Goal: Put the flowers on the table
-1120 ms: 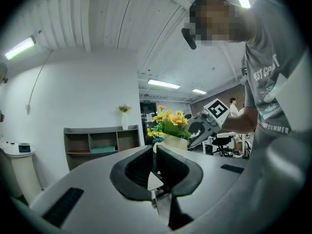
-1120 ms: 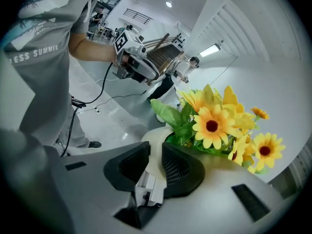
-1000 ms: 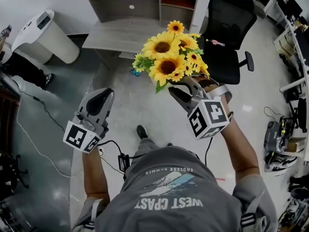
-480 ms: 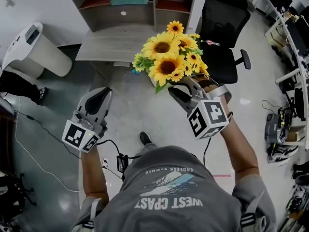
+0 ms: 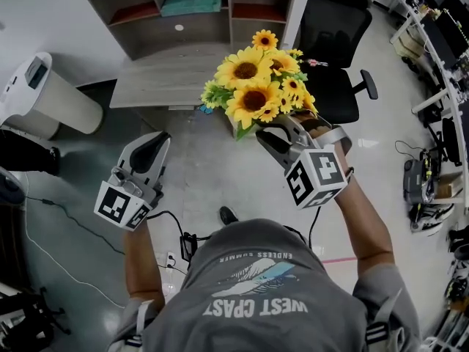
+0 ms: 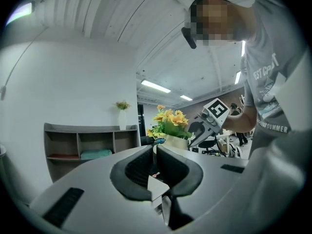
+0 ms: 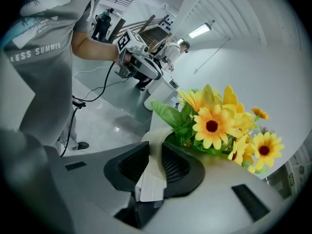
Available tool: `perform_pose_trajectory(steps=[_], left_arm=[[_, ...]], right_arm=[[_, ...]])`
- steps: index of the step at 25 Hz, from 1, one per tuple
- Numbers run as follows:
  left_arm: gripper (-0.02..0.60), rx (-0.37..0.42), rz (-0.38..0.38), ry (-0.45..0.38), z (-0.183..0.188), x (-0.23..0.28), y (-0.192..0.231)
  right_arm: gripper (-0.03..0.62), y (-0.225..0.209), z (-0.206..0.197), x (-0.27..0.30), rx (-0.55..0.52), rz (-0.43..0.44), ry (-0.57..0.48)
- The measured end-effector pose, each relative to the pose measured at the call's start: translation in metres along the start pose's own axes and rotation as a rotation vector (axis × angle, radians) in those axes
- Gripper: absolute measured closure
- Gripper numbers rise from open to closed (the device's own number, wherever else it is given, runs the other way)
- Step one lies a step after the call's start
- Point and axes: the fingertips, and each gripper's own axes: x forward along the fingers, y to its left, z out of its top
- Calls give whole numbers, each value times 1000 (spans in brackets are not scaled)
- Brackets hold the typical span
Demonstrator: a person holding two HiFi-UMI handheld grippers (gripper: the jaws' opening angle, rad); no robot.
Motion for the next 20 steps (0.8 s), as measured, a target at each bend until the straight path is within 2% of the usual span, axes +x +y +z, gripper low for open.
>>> perform_pose_trajectory(steps=[9, 15, 20], left_arm=[[544, 12, -9, -29, -1, -6, 7], [543, 5, 40, -25, 6, -12, 4], [544, 20, 99, -42, 8, -18, -3]], right_arm=[[493, -1, -2, 3, -1, -25, 33], [493, -2, -3, -1, -18, 0, 11], [493, -6, -7, -1, -72, 0, -13]])
